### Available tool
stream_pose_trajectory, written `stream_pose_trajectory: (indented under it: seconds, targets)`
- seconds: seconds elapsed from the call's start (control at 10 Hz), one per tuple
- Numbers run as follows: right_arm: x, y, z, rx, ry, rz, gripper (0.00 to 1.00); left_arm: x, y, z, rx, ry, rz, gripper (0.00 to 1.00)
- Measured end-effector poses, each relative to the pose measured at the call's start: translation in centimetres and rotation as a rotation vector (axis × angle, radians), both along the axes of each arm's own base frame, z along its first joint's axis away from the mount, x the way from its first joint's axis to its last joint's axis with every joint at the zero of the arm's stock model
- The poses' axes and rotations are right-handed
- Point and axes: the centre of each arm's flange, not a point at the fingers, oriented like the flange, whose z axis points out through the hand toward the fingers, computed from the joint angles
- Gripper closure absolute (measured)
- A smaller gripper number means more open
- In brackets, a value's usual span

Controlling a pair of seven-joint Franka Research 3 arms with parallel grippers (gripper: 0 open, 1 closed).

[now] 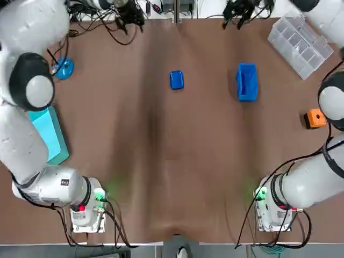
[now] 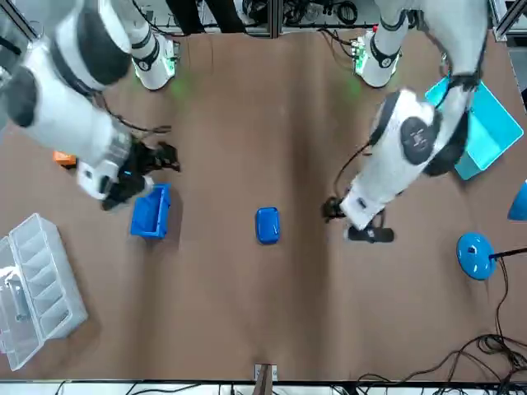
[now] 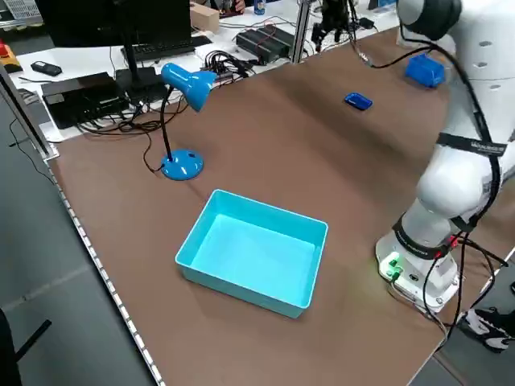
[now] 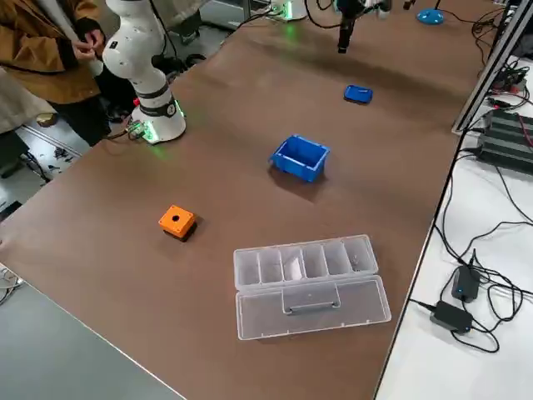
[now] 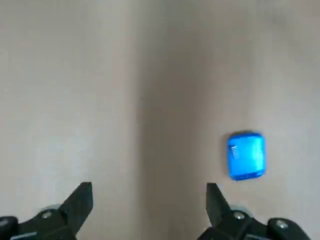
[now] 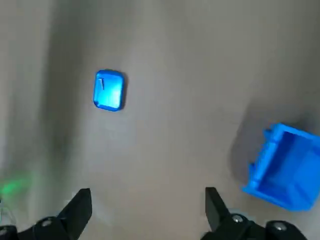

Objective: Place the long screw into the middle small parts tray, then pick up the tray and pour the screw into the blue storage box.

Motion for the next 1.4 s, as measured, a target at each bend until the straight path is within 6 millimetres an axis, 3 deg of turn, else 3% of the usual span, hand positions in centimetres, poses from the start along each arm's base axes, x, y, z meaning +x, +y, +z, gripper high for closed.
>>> stream_pose_trajectory:
  seconds: [0.2,0.5,0.7,0.9,1.1,1.4]
  targets:
    - [-0.8,1.9,-6.2,0.066,-0.022,-0.077,0.0,-0.2,5.9,4.0,0.05,-0.033,0.03,0.0]
    - [-2.0,4.1,-14.5,0.106,-0.017,-0.172,0.05,-2.5,10.7,9.0,0.071,-0.09,0.038,0.0]
    - [-2.1,7.0,-19.1,0.133,-0.057,-0.237,0.07,-4.8,13.6,11.8,0.083,-0.084,0.0,0.0]
    - [-2.2,9.1,-24.1,0.162,-0.065,-0.325,0.11,-6.6,17.8,14.2,0.052,-0.087,-0.01,0.0]
    - [-1.2,11.7,-27.2,0.19,-0.05,-0.352,0.17,-8.1,20.4,15.0,0.048,-0.073,-0.052,0.0]
    - [-0.6,15.3,-27.6,0.245,-0.04,-0.335,0.23,-8.6,21.6,14.6,0.05,-0.03,-0.057,0.0]
